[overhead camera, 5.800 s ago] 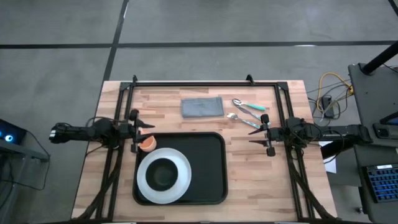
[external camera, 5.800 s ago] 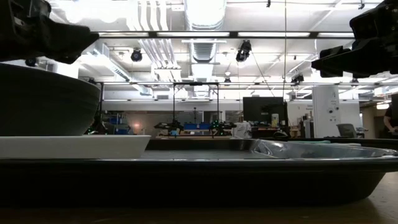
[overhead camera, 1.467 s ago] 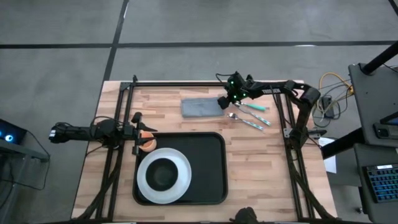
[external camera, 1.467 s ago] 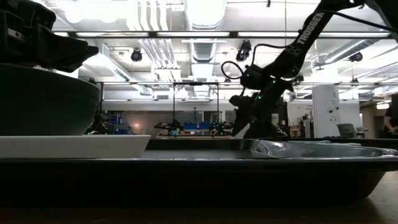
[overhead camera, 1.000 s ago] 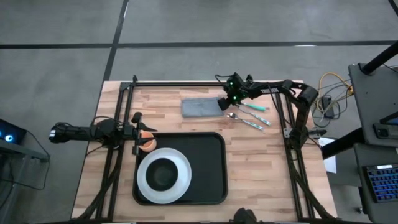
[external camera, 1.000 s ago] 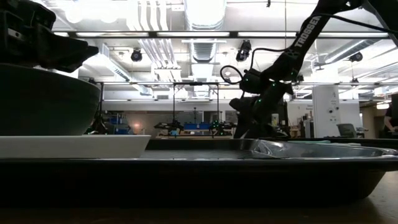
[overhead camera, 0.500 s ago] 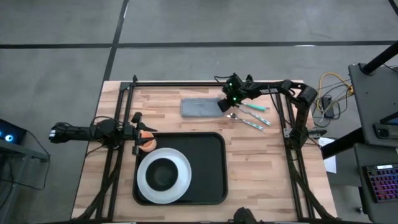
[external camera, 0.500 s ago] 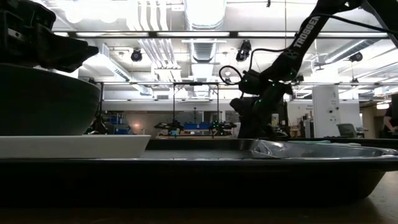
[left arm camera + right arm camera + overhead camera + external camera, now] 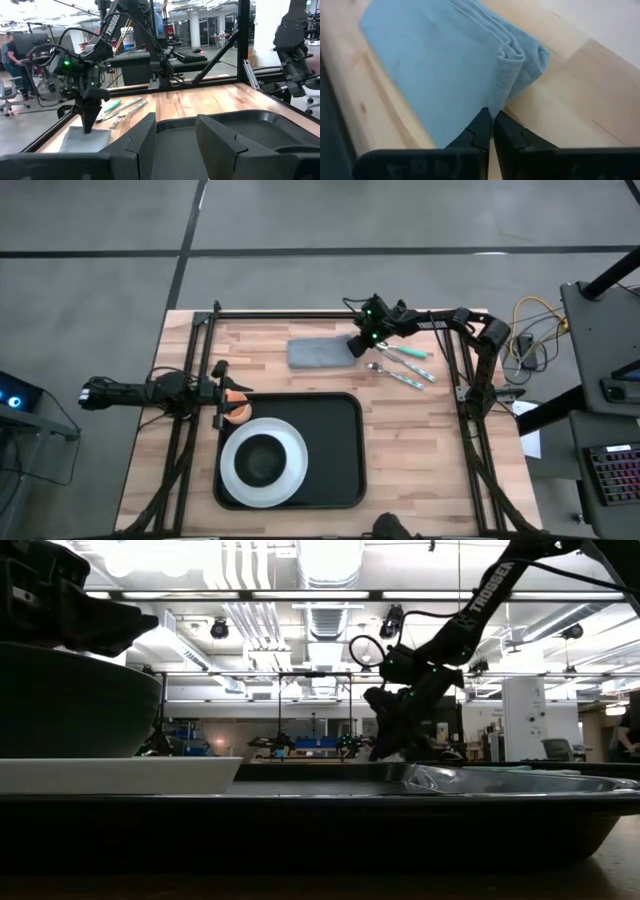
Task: Set up tray
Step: Put the gray napkin on the black tray to the right of the white plate
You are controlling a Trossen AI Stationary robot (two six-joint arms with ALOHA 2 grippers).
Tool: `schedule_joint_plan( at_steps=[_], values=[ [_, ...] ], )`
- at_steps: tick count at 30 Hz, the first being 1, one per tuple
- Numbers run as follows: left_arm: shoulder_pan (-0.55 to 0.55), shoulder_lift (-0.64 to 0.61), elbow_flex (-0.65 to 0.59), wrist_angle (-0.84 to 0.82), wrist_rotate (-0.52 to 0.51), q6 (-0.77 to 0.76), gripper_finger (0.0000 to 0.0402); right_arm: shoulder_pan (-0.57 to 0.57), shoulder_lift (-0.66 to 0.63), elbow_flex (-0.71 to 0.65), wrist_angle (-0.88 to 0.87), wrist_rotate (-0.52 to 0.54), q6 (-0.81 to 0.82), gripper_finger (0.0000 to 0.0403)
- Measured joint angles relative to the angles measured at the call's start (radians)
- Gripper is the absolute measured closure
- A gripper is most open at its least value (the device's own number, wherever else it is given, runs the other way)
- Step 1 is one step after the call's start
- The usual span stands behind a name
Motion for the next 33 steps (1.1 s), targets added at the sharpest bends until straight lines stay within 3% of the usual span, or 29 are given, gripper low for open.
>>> schedule_joint_plan(
  at_steps=[8,18,33],
  values=[
    [0.0,0.0,0.0,-0.002,0.0,0.0,0.028,0.023,-0.002,0.045,-0.007,-0.031,-0.016,0.0394],
    [0.0,0.0,0.0,-0.002,0.0,0.0,0.028,0.077,-0.02,0.159,-0.144,-0.034,-0.088,0.0395],
    [0.0,0.001,0.0,-0.005,0.0,0.0,0.028,0.172,-0.166,0.251,-0.265,-0.034,-0.183,0.0395]
  ],
)
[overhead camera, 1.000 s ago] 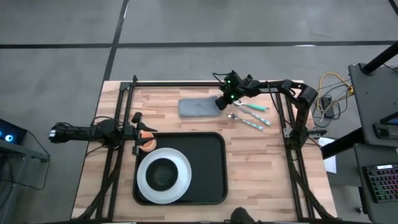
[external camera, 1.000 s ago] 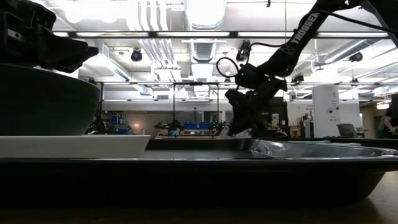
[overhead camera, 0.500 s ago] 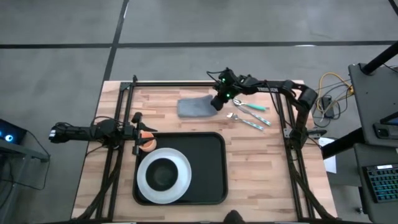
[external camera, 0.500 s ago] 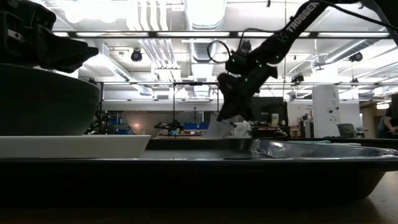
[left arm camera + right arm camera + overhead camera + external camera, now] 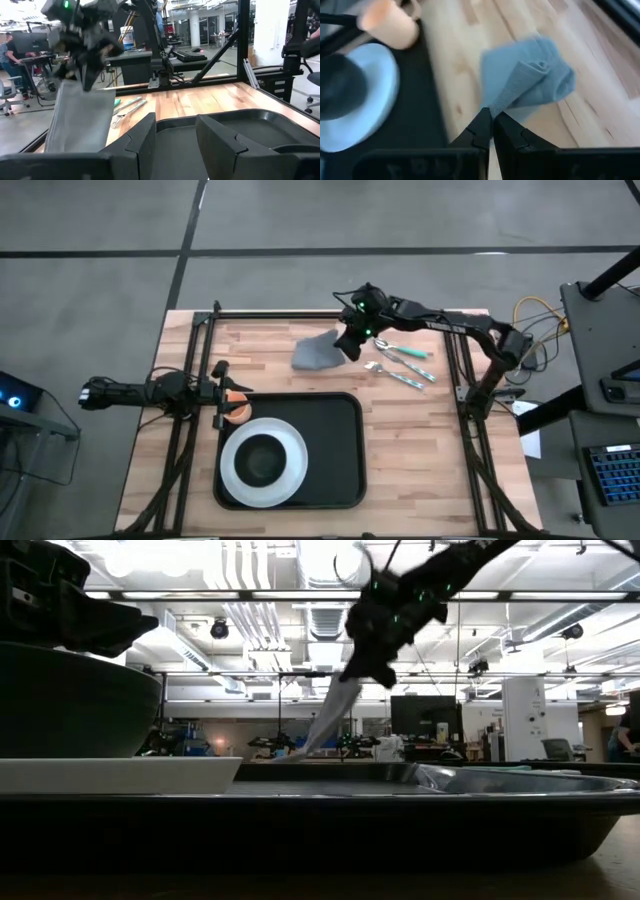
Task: Set up tray
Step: Put the gray napkin on the black tray to the right of the white plate
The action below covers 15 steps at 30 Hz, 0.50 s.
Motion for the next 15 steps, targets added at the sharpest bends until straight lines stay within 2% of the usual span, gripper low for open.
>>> schedule_joint_plan(
  at_steps=[3,8,15],
  values=[
    [0.0,0.0,0.0,0.0,0.0,0.0,0.028,0.022,-0.038,0.014,0.003,-0.012,-0.001,0.0395],
    [0.0,0.0,0.0,-0.001,0.0,0.0,0.028,0.053,-0.081,0.031,0.011,-0.137,-0.023,0.0394],
    [0.0,0.0,0.0,-0.001,0.0,0.0,0.028,0.091,-0.107,0.047,0.001,-0.23,-0.049,0.0394]
  ],
)
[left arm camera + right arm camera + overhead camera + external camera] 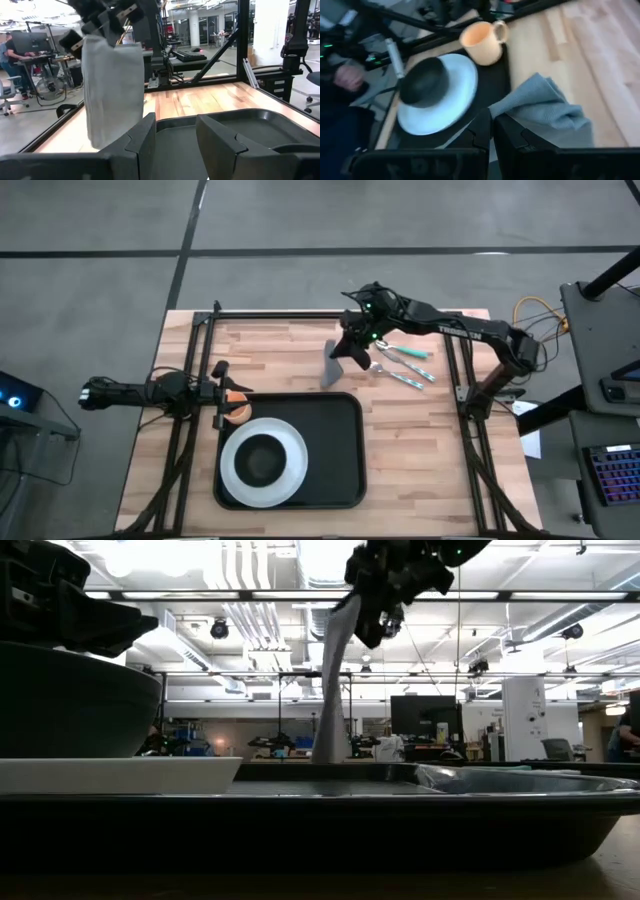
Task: Set up tray
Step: Put the gray napkin on the black tray to the right of the white plate
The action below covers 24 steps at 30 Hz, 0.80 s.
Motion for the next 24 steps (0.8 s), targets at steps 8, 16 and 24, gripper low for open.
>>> schedule_joint_plan(
  at_steps=[8,16,24],
  values=[
    [0.0,0.0,0.0,0.0,0.0,0.0,0.028,0.055,-0.027,0.002,-0.052,-0.078,-0.007,0.0394],
    [0.0,0.0,0.0,0.0,0.0,0.0,0.028,0.153,-0.046,0.002,-0.078,-0.296,-0.08,0.0394],
    [0.0,0.0,0.0,0.0,0.0,0.0,0.028,0.283,-0.038,0.02,-0.048,-0.31,-0.119,0.0394]
  ],
)
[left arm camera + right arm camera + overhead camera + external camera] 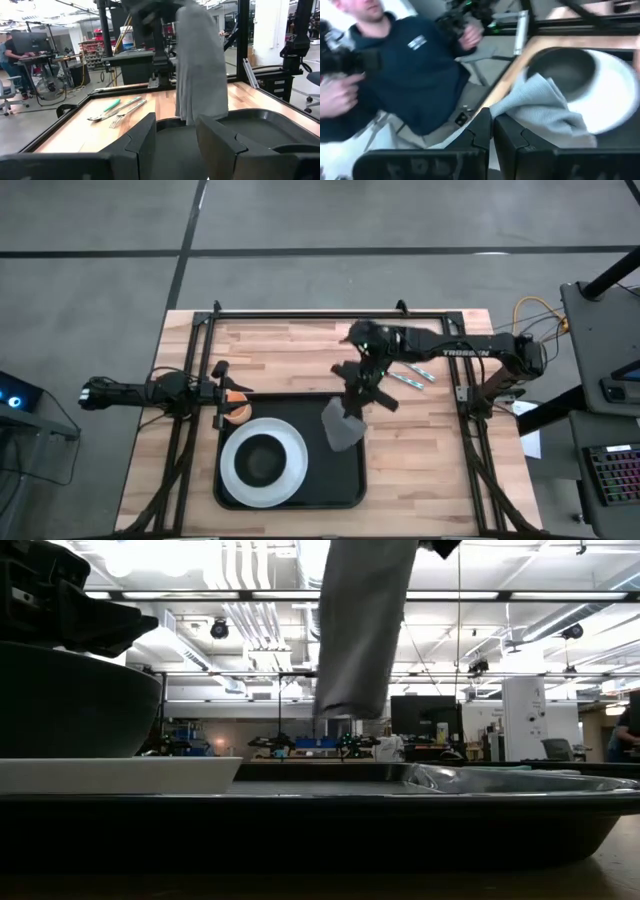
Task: Set up tray
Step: Put the gray napkin on the black tray to the right of the white plate
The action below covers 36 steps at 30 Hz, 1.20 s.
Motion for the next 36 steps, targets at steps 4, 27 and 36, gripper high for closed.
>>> schedule_joint_plan(
  at_steps=[4,27,36],
  values=[
    [0.0,0.0,0.0,0.0,0.0,0.0,0.028,0.069,0.015,0.002,0.036,0.003,-0.004,0.0394],
    [0.0,0.0,0.0,0.0,0.0,0.0,0.028,0.236,0.248,0.003,0.055,0.003,-0.005,0.0394],
    [0.0,0.0,0.0,0.0,-0.001,0.0,0.028,0.165,0.236,0.003,-0.17,0.255,-0.161,0.0394]
  ],
)
